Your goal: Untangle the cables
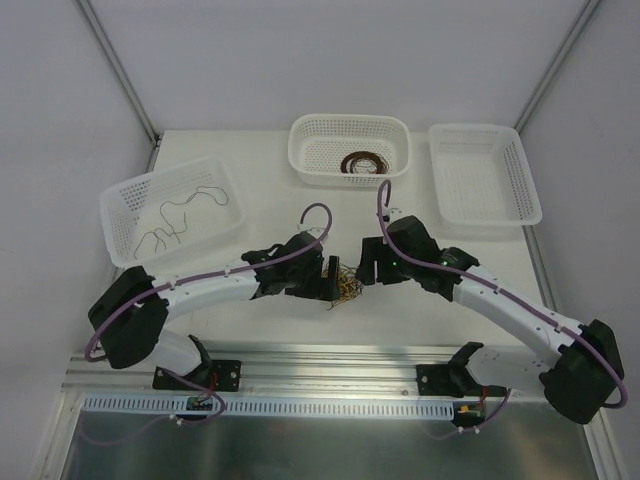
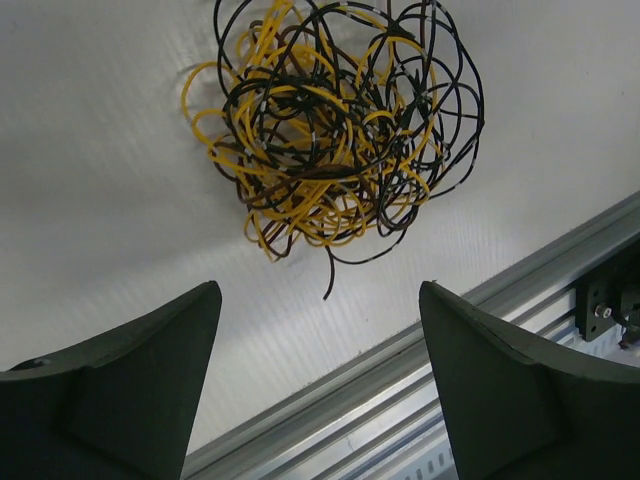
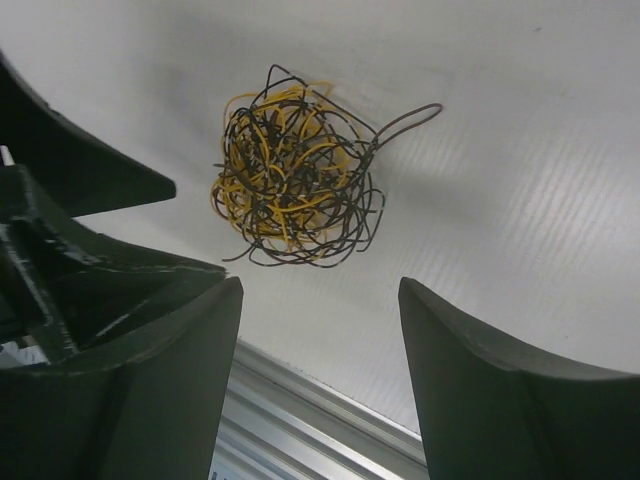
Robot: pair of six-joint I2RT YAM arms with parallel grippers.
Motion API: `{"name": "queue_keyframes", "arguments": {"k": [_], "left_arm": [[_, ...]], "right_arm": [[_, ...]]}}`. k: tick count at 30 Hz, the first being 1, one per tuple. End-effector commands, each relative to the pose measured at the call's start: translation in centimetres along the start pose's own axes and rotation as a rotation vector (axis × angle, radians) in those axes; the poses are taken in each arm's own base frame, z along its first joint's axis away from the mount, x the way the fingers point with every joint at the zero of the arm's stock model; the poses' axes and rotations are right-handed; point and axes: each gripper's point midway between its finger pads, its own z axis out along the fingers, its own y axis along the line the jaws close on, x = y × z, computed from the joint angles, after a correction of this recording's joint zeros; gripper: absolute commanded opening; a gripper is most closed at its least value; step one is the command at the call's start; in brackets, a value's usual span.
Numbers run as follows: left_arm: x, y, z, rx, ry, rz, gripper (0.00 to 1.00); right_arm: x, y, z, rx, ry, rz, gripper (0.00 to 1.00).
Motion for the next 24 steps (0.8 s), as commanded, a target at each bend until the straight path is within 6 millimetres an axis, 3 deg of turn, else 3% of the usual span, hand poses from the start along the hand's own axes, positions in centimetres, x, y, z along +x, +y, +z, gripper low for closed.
{"name": "queue_keyframes", "arguments": {"k": [1, 6, 8, 9, 12, 17, 22, 24], "left_arm": [[-2.0, -3.0, 1.2, 0.082, -0.047, 0.049, 0.80], [-1.1, -2.9, 3.4, 0.071, 0.002, 0.060, 0.60], [-0.9, -2.9, 3.8, 0.072, 0.012, 0.058, 0.52], [-0.6, -2.6, 3.8, 0.067, 0.015, 0.058, 0.43], [-0.6, -2.1, 3.8, 0.055, -0.001, 0.066, 0.33], [-0.4, -2.0, 3.9, 0.066, -0.016, 0.058, 0.00], [-0.4, -1.2, 3.3, 0.045, -0.040, 0.035, 0.00], [-1.0, -1.0, 2.5, 0.035, -0.081, 0.027, 0.00]], "right_arm": [[-0.8, 2.8, 0.8, -0.134, 0.006, 0.025, 0.67], [0.9, 2.5, 3.3, -0.139, 0.070, 0.061, 0.65], [1.1, 3.0, 4.2, -0.168, 0.068, 0.089, 0.64], [2.4, 2.5, 5.0, -0.157, 0.103, 0.103, 0.63], [2.9, 2.7, 6.4, -0.167, 0.120, 0.135, 0.62], [4.3, 1.4, 8.6, -0.116, 0.160, 0.143, 0.56], [4.6, -0.2, 8.6, -0.061, 0.144, 0.130, 0.29], [4.5, -1.5, 8.3, -0.031, 0.134, 0.147, 0.09]]}}
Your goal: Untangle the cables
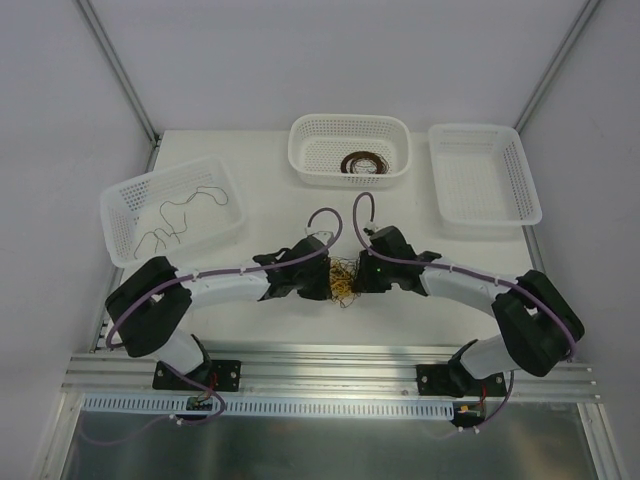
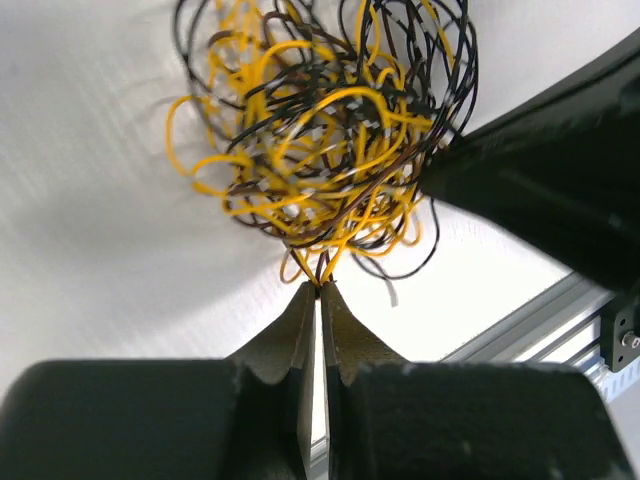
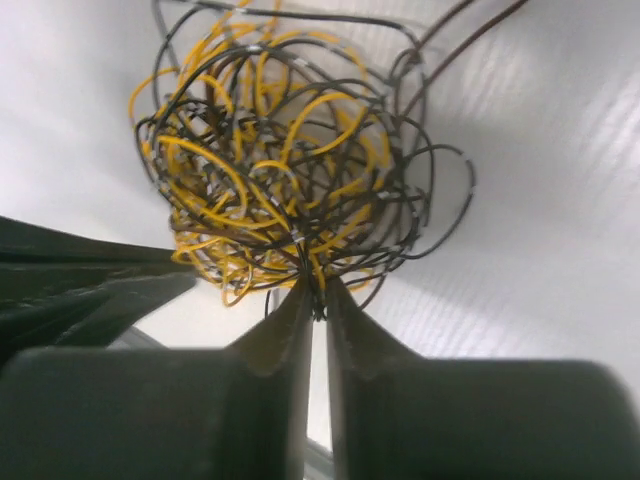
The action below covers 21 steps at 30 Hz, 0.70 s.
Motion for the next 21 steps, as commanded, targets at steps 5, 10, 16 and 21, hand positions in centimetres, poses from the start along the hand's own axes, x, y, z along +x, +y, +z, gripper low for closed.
{"name": "queue_keyframes", "arguments": {"k": [5, 10, 16, 21], "left_arm": [[-2.3, 0.6, -3.6, -0.009, -0.173, -0.031, 0.00], [-5.0, 3.5, -7.8, -0.082, -0.294, -0.099, 0.00], [-8.1, 6.8, -14.3, -0.152, -0.463, -0.146, 0.00], [-9.4, 10.0, -18.6, -0.303, -0.549, -0.158, 0.00]], "right_arm": [[-2.4, -4.5, -2.7, 0.102, -0.121, 0.066, 0.01], [-6.4, -5.5, -8.8, 0.151, -0.266, 0.046, 0.01], [-10.4, -4.5, -17.6, 0.208, -0.396, -0.077, 0.00], [-12.8, -2.2, -24.1, 0.191, -0.525, -0.128, 0.01]]}}
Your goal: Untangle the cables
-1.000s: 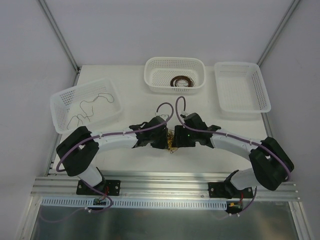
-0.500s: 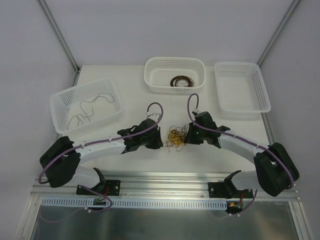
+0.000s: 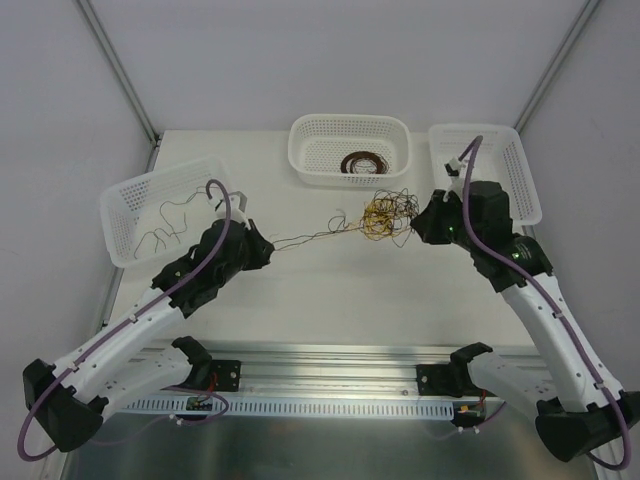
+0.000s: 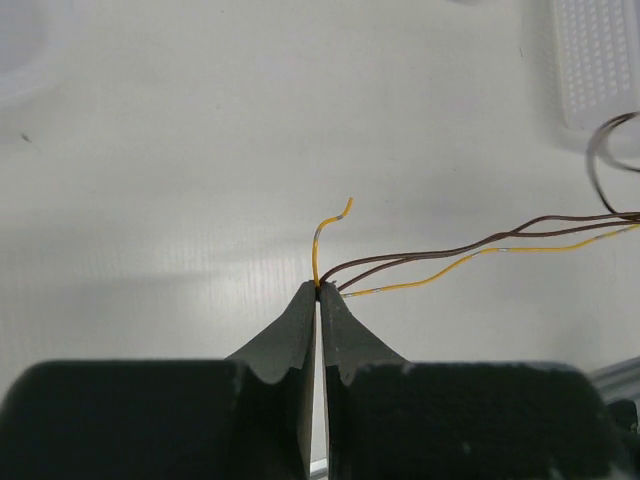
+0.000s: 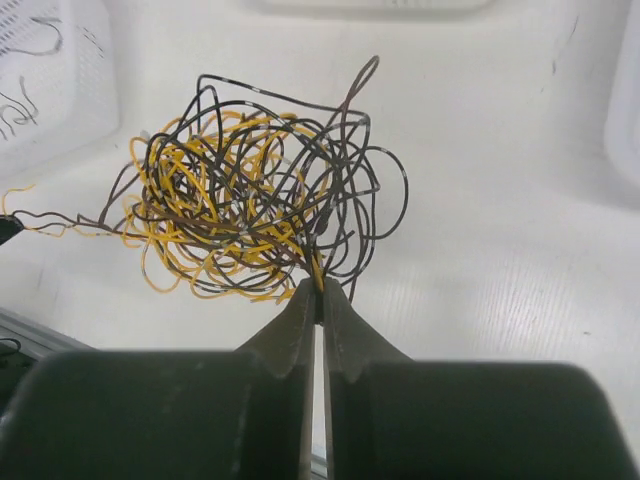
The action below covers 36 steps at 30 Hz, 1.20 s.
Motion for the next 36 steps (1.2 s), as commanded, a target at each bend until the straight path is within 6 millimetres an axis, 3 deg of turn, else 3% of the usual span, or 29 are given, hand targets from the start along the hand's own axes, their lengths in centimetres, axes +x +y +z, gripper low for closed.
{"name": "queue_keyframes", "arguments": {"k": [1, 3, 5, 9, 10, 11, 13, 14, 17, 18, 19, 20, 24, 27, 31, 36], "left_arm": [[-1.3, 4.2, -1.9, -0.206, -0.014, 0.084, 0.00], [-1.3, 5.3, -2.1, -0.263, -0.011, 0.088, 0.00], [0.2, 6.5, -2.0, -0.309, 0.038, 0.065, 0.00], [4.7, 8.1, -1.3, -0.351, 0.172, -0.006, 0.00], [6.5, 9.0, -1.2, -0.373, 0.214, -0.017, 0.00], [7.4, 9.3, -1.1, -0.382, 0.233, -0.052, 0.00], [9.9, 10.1, -1.1, -0.400, 0.308, -0.072, 0.00], [10.6, 10.3, -1.0, -0.402, 0.329, -0.078, 0.00], [11.9, 10.2, -1.0, -0.379, 0.387, -0.060, 0.00], [11.9, 10.2, -0.9, -0.377, 0.392, -0.051, 0.00], [11.8, 10.1, -0.9, -0.373, 0.390, -0.044, 0.00], [11.7, 10.1, -0.9, -0.369, 0.390, -0.036, 0.00], [11.1, 9.1, -0.7, -0.330, 0.383, -0.032, 0.00], [10.9, 8.7, -0.6, -0.312, 0.384, -0.040, 0.00], [11.2, 8.6, -0.6, -0.307, 0.387, -0.051, 0.00], [11.3, 8.8, -0.7, -0.306, 0.374, -0.064, 0.00]], "right_arm": [[-1.3, -1.3, -3.2, 0.065, -0.027, -0.059, 0.01], [-1.1, -1.3, -3.3, 0.060, -0.037, -0.058, 0.01], [0.1, -1.4, -2.6, 0.045, -0.002, -0.048, 0.01], [5.2, -2.9, -0.2, 0.071, 0.126, 0.015, 0.03], [8.1, -3.8, 0.8, 0.094, 0.200, 0.035, 0.04], [9.3, -4.2, 1.3, 0.107, 0.231, 0.056, 0.05], [12.6, -5.7, 2.0, 0.172, 0.322, 0.082, 0.10], [13.5, -6.1, 2.1, 0.190, 0.355, 0.089, 0.19], [13.5, -5.8, 2.1, 0.172, 0.368, 0.079, 0.32], [13.1, -5.4, 2.0, 0.157, 0.358, 0.055, 0.44], [12.4, -5.2, 2.0, 0.150, 0.341, 0.036, 0.49], [11.3, -4.4, 1.8, 0.128, 0.321, 0.011, 0.55], [9.0, -1.2, 1.7, 0.022, 0.284, -0.079, 0.63], [8.9, 2.3, 2.3, -0.080, 0.300, -0.136, 0.65], [10.9, 7.0, 3.5, -0.198, 0.367, -0.209, 0.65], [15.6, 9.9, 6.3, -0.271, 0.485, -0.269, 0.66]]}}
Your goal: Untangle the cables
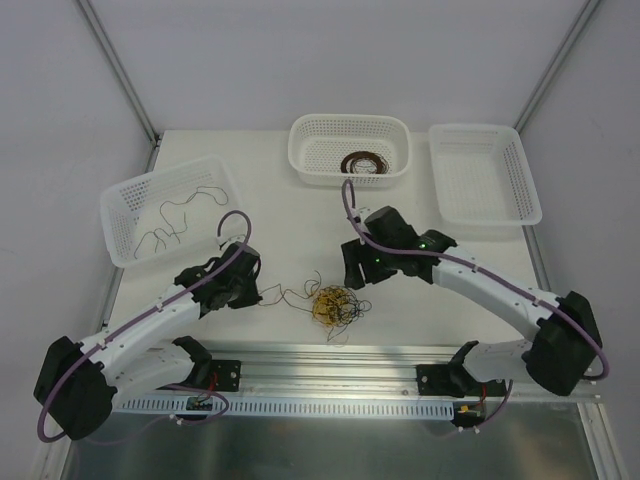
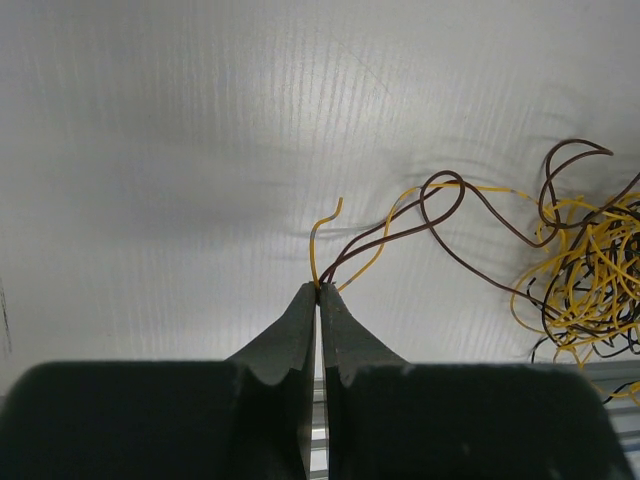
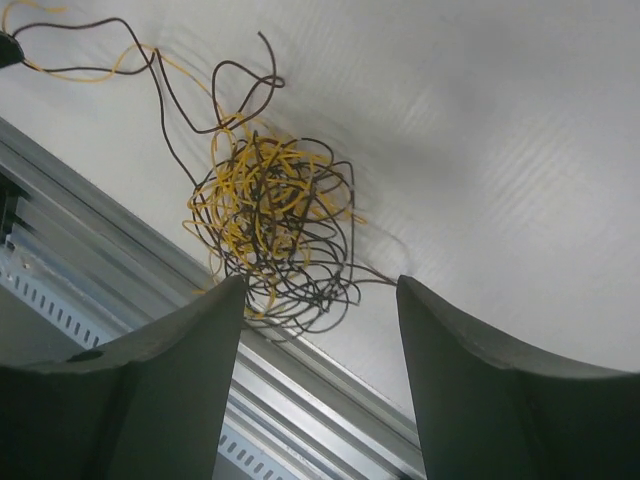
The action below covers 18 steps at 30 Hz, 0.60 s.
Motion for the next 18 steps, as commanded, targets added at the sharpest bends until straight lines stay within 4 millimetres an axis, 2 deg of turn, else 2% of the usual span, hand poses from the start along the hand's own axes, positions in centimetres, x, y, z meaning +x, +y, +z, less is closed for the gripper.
{"name": "queue_keyframes", "arguments": {"k": [1, 4, 7, 10, 12, 13, 14, 16, 17, 18], "left_arm": [[-0.8, -0.6, -0.4, 0.034, -0.029, -0.023, 0.00], [-0.8, -0.1, -0.2, 0.013, -0.041, -0.024, 0.00], [-0.7, 0.8, 0.2, -0.029, -0.052, -0.030, 0.00], [-0.8, 1.1, 0.4, -0.046, -0.061, -0.039, 0.00], [-1.0, 1.6, 0.6, -0.069, -0.072, -0.037, 0.00], [-1.0, 1.8, 0.6, -0.081, -0.078, -0.038, 0.00], [-1.0, 2.2, 0.8, -0.100, -0.082, -0.037, 0.00], [-1.0, 3.0, 1.1, -0.134, -0.082, -0.059, 0.00], [-1.0, 3.4, 1.2, -0.148, -0.078, -0.069, 0.00], [-1.0, 3.8, 1.4, -0.161, -0.076, -0.085, 0.00]], "right_arm": [[1.0, 2.4, 3.6, -0.076, 0.066, -0.048, 0.66], [2.6, 3.0, 6.4, -0.080, 0.145, -0.071, 0.65], [3.5, 3.4, 7.8, -0.095, 0.177, -0.078, 0.62], [4.8, 2.7, 8.7, -0.071, 0.222, -0.089, 0.55], [5.4, 1.3, 8.7, -0.007, 0.238, -0.095, 0.40], [5.2, 0.6, 8.6, 0.022, 0.234, -0.076, 0.29], [5.2, -0.1, 8.3, 0.047, 0.230, -0.064, 0.09], [4.2, -2.0, 6.9, 0.103, 0.188, -0.022, 0.01], [3.7, -2.8, 6.1, 0.120, 0.169, -0.010, 0.01], [2.9, -3.6, 4.4, 0.144, 0.132, 0.002, 0.01]]}}
